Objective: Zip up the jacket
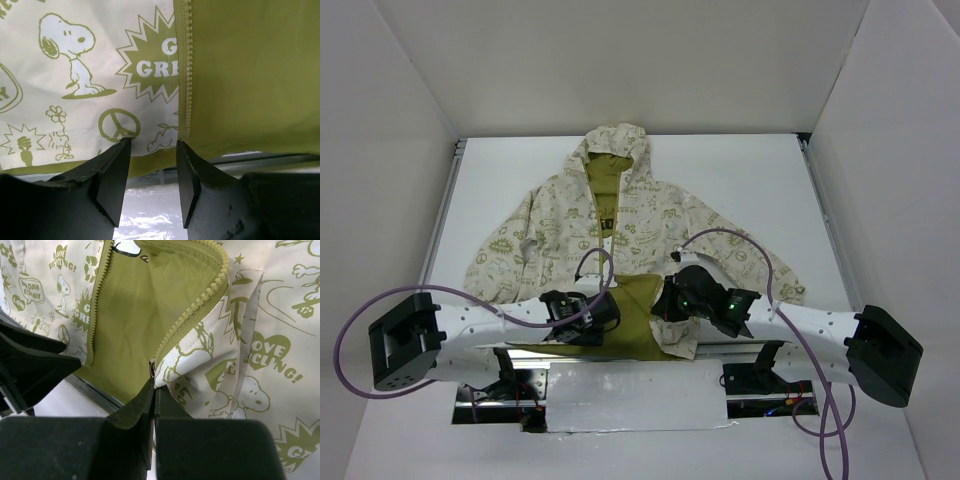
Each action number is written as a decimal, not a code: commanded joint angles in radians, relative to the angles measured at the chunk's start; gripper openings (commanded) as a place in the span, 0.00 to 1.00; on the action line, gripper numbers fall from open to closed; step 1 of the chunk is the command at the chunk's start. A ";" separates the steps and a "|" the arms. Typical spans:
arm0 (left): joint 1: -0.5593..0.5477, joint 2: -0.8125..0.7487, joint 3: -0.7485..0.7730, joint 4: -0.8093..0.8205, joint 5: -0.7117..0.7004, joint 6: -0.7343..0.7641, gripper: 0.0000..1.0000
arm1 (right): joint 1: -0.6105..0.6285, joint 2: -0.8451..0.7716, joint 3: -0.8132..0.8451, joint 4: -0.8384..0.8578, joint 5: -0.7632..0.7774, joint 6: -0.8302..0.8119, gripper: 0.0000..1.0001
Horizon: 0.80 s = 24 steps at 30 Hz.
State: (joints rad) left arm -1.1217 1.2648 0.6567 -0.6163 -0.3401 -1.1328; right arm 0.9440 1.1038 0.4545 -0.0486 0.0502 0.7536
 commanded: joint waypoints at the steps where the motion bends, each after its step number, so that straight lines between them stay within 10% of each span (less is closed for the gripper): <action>1: -0.003 0.040 0.020 0.032 -0.028 -0.013 0.54 | -0.007 -0.010 0.023 0.038 -0.004 -0.008 0.00; 14: -0.001 0.133 -0.012 0.092 -0.010 -0.021 0.56 | -0.007 -0.028 0.003 0.046 -0.015 -0.005 0.00; 24: -0.001 0.140 -0.055 0.095 -0.005 -0.033 0.30 | -0.007 -0.044 -0.004 0.044 -0.015 -0.003 0.00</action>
State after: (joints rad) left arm -1.1217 1.3689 0.6678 -0.5213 -0.3782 -1.1351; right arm 0.9436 1.0809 0.4519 -0.0456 0.0368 0.7540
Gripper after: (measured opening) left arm 0.312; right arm 0.011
